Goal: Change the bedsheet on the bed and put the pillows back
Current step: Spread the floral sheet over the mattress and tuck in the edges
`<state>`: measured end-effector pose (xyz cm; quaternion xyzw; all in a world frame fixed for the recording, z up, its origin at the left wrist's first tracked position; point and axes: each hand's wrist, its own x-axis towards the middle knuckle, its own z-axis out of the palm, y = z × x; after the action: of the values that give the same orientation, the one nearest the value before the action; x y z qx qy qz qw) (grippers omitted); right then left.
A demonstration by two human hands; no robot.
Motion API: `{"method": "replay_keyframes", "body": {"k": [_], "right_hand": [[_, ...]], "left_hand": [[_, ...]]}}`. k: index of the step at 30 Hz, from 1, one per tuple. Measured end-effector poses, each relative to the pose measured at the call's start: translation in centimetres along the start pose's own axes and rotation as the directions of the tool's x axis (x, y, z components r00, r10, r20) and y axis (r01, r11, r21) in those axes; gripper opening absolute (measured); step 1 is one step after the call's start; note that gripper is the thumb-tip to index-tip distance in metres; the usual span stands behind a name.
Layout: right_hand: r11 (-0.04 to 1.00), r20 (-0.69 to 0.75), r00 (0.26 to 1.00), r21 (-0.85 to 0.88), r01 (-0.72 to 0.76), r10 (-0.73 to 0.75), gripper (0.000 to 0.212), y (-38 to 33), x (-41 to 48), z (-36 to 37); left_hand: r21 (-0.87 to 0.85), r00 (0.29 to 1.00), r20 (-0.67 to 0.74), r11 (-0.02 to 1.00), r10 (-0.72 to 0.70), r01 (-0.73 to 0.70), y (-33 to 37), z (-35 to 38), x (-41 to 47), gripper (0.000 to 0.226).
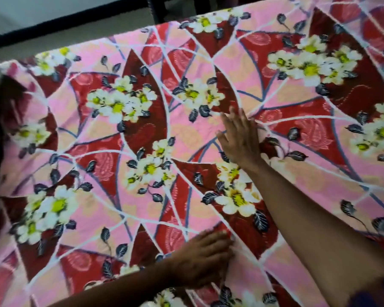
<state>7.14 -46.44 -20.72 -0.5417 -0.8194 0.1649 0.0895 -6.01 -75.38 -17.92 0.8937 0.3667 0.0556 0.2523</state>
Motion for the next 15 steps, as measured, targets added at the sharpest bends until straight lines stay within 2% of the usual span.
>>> {"method": "replay_keyframes", "body": {"k": [3, 5, 6, 8, 10, 11, 13, 15], "right_hand": [[0.995, 0.080, 0.996, -0.090, 0.032, -0.025, 0.066, -4.1, -1.3, 3.0], [0.975, 0.137, 0.976, -0.115, 0.188, -0.172, 0.065, -8.3, -5.2, 4.4], [0.950, 0.170, 0.944, -0.085, 0.301, -0.284, 0.063, -10.2, -8.0, 5.3], [0.854, 0.229, 0.828, 0.033, 0.519, -0.512, 0.062, -13.8, -14.4, 6.9], [0.775, 0.309, 0.724, 0.081, 0.626, -0.617, 0.063, -16.3, -20.3, 7.5], [0.762, 0.330, 0.704, 0.086, 0.642, -0.629, 0.062, -16.9, -21.8, 7.2], [0.777, 0.302, 0.722, 0.127, 0.616, -0.622, 0.052, -17.2, -21.1, 6.4], [0.833, 0.218, 0.805, 0.105, 0.543, -0.552, 0.044, -16.4, -17.6, 5.0]], "left_hand": [[-0.008, 0.954, -0.185, 0.971, -0.236, 0.239, -5.3, -3.2, -2.1, 0.051], [-0.002, 0.880, -0.296, 0.921, -0.372, 0.389, -9.8, -5.7, -3.3, 0.047], [0.007, 0.837, -0.343, 0.890, -0.425, 0.455, -12.0, -6.7, -3.8, 0.045], [0.028, 0.754, -0.407, 0.818, -0.516, 0.575, -15.6, -8.5, -4.8, 0.047], [0.057, 0.698, -0.387, 0.740, -0.603, 0.670, -18.1, -9.5, -5.4, 0.053], [0.082, 0.677, -0.356, 0.700, -0.644, 0.709, -19.0, -9.7, -5.7, 0.055], [0.125, 0.648, -0.287, 0.643, -0.706, 0.756, -20.5, -9.5, -6.4, 0.059], [0.121, 0.618, -0.254, 0.609, -0.744, 0.784, -21.0, -8.2, -7.4, 0.062]]}}
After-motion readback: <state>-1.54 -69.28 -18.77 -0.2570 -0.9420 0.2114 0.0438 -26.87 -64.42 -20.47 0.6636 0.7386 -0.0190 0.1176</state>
